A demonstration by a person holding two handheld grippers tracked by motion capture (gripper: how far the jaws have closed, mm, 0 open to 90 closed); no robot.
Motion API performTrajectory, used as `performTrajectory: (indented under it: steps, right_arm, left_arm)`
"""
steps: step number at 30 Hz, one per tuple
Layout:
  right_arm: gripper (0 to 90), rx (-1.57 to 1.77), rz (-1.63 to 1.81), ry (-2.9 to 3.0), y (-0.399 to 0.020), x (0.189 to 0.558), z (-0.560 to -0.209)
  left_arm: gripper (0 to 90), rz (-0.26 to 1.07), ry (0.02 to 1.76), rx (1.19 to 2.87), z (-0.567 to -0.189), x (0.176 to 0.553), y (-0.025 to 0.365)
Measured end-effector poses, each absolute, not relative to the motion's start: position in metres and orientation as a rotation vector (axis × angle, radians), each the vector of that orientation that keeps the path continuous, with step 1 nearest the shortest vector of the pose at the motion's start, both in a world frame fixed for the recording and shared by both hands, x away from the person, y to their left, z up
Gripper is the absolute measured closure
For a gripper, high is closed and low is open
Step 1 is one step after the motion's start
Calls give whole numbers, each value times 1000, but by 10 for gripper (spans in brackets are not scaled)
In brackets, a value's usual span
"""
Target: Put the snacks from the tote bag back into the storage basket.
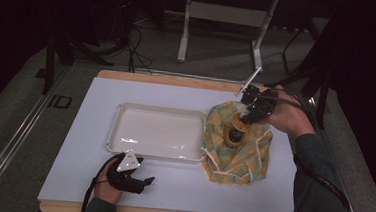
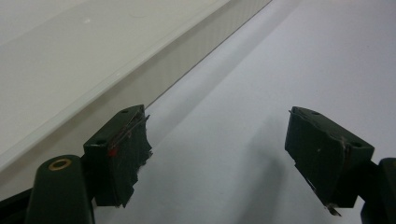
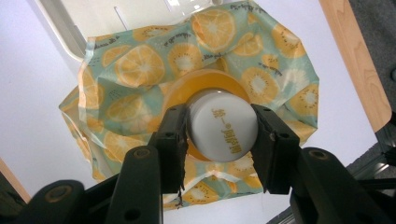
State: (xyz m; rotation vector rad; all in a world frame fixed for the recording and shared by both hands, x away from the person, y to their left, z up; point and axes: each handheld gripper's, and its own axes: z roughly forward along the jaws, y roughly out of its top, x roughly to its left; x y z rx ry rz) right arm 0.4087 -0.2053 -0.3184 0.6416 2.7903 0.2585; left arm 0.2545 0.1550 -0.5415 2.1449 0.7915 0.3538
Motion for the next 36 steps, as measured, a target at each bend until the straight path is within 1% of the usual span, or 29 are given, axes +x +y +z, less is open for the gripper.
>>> performTrajectory:
  steps: [23,36]
  right_arm:
    - [586,630,323,2761,-206,407,-301]
    - [586,686,338,2740,-201,411,-297]
  left_arm:
    - [214,352,793,2145,-542,255,155]
    - [214,350,792,2145,-542,255,155]
